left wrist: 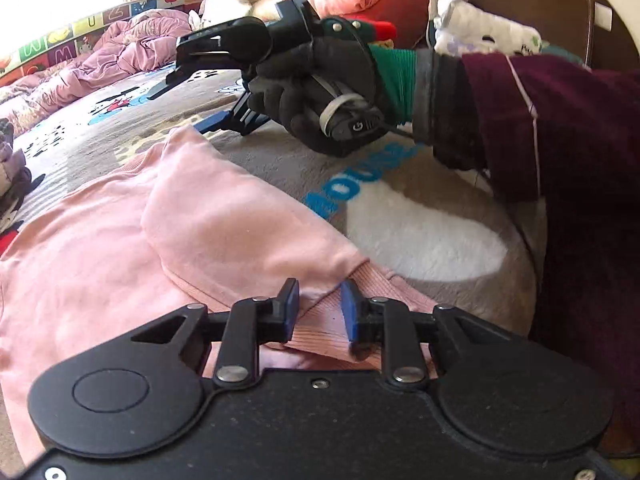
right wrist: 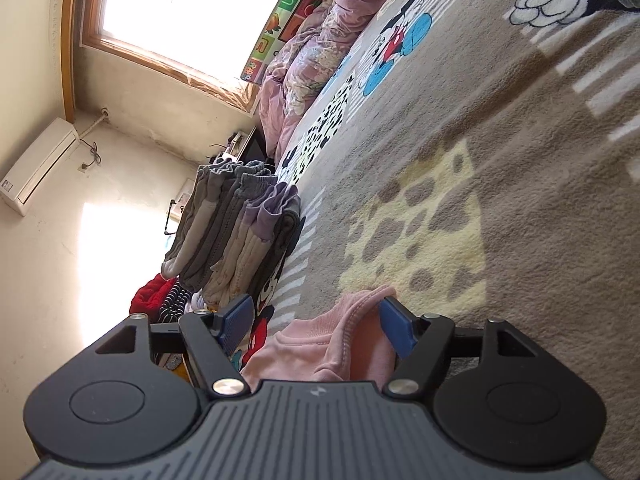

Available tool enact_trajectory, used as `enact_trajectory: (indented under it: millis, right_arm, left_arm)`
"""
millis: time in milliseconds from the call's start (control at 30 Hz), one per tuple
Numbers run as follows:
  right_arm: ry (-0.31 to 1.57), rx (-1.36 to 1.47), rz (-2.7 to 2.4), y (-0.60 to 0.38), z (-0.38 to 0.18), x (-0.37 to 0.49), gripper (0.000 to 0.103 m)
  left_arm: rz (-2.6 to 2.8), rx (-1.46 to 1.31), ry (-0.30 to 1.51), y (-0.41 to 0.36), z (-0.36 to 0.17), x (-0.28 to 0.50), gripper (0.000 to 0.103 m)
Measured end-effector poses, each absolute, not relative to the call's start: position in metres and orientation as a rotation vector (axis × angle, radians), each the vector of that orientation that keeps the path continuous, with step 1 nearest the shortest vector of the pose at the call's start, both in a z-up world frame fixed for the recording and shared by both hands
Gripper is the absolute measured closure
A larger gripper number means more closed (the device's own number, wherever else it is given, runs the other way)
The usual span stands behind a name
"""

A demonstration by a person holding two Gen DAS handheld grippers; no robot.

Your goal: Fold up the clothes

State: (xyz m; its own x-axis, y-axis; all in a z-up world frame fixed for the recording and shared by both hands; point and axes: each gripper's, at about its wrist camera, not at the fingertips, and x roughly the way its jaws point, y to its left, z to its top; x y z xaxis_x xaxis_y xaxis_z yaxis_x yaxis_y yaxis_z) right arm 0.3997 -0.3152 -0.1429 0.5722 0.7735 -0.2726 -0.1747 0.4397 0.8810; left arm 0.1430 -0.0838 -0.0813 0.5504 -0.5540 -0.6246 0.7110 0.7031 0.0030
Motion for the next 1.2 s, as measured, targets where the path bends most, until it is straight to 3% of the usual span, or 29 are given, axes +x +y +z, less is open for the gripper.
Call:
enact_trajectory:
  millis: [133, 267, 333, 467, 533, 933, 1067, 1200]
  right_arm:
    - [0.707, 0.911, 0.640, -0.330, -0.134, 0.391, 0.033]
    - [0.643, 0.771, 0.764, -0.318, -0.114, 0.381, 0.052]
    - [0.632, 0.661, 0.861, -0.302, -0.104, 0.375, 0.055]
    - [0.766, 0.546, 0.822, -0.272, -0.125, 0.383, 0.055]
    - [0.781, 0.519, 0.787, -0.262, -0.140, 0.388, 0.066]
    - [0.750, 0.643, 0.777, -0.280, -0.134, 0.395, 0.063]
    - [0.805, 0.660, 0.738, -0.274, -0.150, 0.402, 0.069]
    - [0.760, 0.700, 0.724, -0.283, -0.145, 0.398, 0.067]
  left_arm:
    - [-0.759, 0.172, 0.580, -0.067, -0.067, 0.143, 0.084]
    - [-0.759, 0.159, 0.603, -0.066, -0.073, 0.145, 0.084]
    - [-0.759, 0.155, 0.617, -0.067, -0.076, 0.147, 0.084]
    - [-0.758, 0.147, 0.645, -0.067, -0.083, 0.149, 0.084]
    - [-0.758, 0.143, 0.658, -0.068, -0.086, 0.150, 0.084]
    - [-0.773, 0.107, 0.671, -0.063, -0.087, 0.149, 0.084]
    - [-0.776, 0.096, 0.666, -0.062, -0.086, 0.148, 0.084]
    - [-0.782, 0.081, 0.652, -0.059, -0.082, 0.146, 0.084]
